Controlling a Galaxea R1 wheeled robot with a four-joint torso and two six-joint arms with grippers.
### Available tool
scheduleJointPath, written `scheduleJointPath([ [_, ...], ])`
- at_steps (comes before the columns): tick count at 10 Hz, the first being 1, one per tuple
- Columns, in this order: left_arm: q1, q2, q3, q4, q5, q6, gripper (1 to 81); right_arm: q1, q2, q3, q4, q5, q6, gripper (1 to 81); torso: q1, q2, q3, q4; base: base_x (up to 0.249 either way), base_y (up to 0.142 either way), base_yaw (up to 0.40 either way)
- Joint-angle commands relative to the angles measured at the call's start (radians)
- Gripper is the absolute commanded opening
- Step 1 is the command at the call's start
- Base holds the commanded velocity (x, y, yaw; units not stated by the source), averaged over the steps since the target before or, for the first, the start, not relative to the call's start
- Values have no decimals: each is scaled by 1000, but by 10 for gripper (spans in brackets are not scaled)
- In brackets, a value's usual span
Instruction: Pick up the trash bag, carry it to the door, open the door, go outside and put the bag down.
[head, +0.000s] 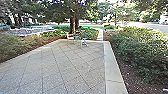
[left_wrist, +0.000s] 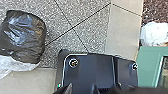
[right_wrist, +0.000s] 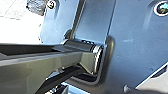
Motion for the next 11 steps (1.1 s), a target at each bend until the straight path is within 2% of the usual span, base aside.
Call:
scheduleJointPath([
  [1,44,51,-13,-15,-59,99,811,36,10,12,-7,-55,2,811,0,0,-2,0,0,0,0],
  [3,150,95,-18,-14,-156,159,811,40,10,12,-7,-55,8,811,-1,-2,30,0,0,0,0],
  [4,202,104,-12,-14,-209,167,811,42,10,12,-7,-55,8,811,-1,-2,39,-64,0,0,0],
  [5,244,117,-12,-12,-247,170,811,42,10,12,-7,-55,8,811,-1,-2,38,-86,0,0,0],
  [6,287,133,-12,-12,-292,188,811,43,9,12,-7,-55,8,811,-1,-2,60,-108,0,0,0],
  [7,326,158,-12,-14,-341,222,811,42,9,12,-7,-55,8,811,-1,-2,63,-132,0,0,0],
  [8,354,179,-12,-12,-368,239,811,43,10,12,-7,-55,9,811,-1,-2,69,-163,0,0,0],
  [9,374,189,-12,-14,-383,244,811,42,10,12,-7,-55,9,811,-1,-2,51,-104,0,0,0],
  [10,394,202,-12,-14,-421,244,811,39,10,12,-9,-55,9,811,-1,-3,57,-137,0,0,0],
  [11,417,218,-12,-15,-482,244,811,39,10,11,-9,-55,8,811,-1,-3,61,-155,0,0,0],
])
